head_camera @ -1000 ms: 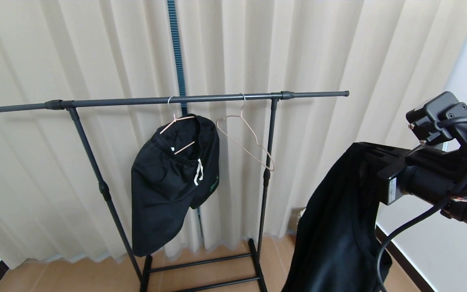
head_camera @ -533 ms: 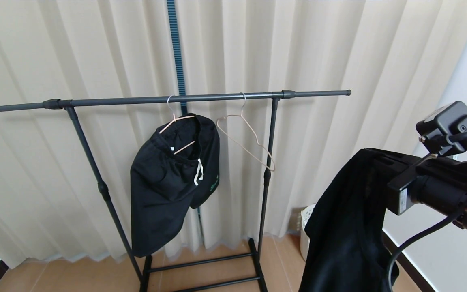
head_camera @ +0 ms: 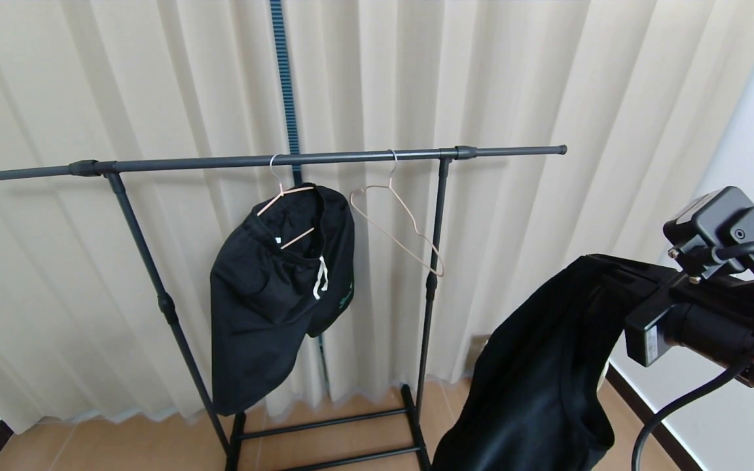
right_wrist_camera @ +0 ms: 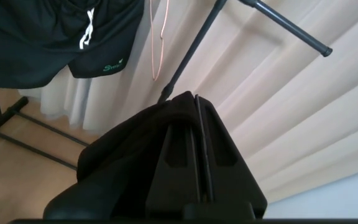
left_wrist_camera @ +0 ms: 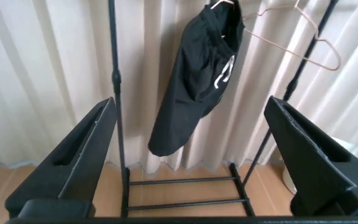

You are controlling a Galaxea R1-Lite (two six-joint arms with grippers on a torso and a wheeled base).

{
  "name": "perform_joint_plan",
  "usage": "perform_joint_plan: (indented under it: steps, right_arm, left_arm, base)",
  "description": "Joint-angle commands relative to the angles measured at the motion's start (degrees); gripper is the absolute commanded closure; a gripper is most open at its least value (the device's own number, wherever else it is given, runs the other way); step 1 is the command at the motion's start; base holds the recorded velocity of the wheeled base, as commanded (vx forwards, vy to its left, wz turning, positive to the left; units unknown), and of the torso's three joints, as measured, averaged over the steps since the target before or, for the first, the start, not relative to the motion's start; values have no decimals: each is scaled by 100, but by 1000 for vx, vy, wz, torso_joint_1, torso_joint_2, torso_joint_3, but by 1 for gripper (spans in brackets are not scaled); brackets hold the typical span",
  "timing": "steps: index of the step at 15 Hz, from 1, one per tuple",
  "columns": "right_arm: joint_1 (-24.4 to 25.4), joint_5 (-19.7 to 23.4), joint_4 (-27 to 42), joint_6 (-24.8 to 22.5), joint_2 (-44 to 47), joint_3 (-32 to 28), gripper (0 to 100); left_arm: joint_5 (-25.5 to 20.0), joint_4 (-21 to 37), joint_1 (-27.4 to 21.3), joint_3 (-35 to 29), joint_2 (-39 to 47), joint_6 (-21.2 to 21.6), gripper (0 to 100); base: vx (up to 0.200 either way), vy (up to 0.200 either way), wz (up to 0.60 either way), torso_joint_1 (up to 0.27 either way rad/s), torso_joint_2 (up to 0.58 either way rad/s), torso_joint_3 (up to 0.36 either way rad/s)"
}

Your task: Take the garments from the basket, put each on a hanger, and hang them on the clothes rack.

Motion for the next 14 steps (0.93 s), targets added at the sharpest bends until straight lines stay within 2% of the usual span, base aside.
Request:
perform_joint_plan:
  steps: [1,2,3,5,6,7,8,11,14]
  right_arm:
    - [13,-7,-5,1,132,-14,100]
    - [13,-7,12,1,149,-5,100]
    - [13,-7,4,1,255,-14,100]
    - [4,-25,-14,19,483,-75,100]
    - [4,-51,-23,45,703,-163,100]
    - [-5,-51,-23,168,940,-286,100]
    - [-5,-51,-23,361,1081,-462,100]
    - [-5,-25,-23,599,1652,-1139,100]
    - [30,-16,-23,608,2646,-2238,100]
  left_arm:
    - [-527,19,-94,-760,1488,-109,0]
    - [-1143,2,-103,-1094,2314,-276,0]
    - [-1178,-51,-261,-1428,3158,-584,0]
    - [-1160,-306,-973,-1859,4212,-1234,0]
    - [-1046,-508,-1474,-2140,4819,-1700,0]
    - [-791,-640,-2133,-2483,5548,-1911,0]
    - [-607,-789,-2537,-2658,6084,-1981,0]
    - [-554,-1642,-3056,-3080,7332,-2025,0]
    - [-527,-1800,-3486,-3616,8264,-2025,0]
  base:
    - [0,0,0,0,0,0]
    - [0,0,0,0,0,0]
    - [0,0,0,0,0,0]
    - [0,0,0,0,0,0]
    - [0,0,0,0,0,0]
    - [0,0,0,0,0,0]
    - [0,0,0,0,0,0]
    - [0,0,0,0,0,0]
    - [0,0,0,0,0,0]
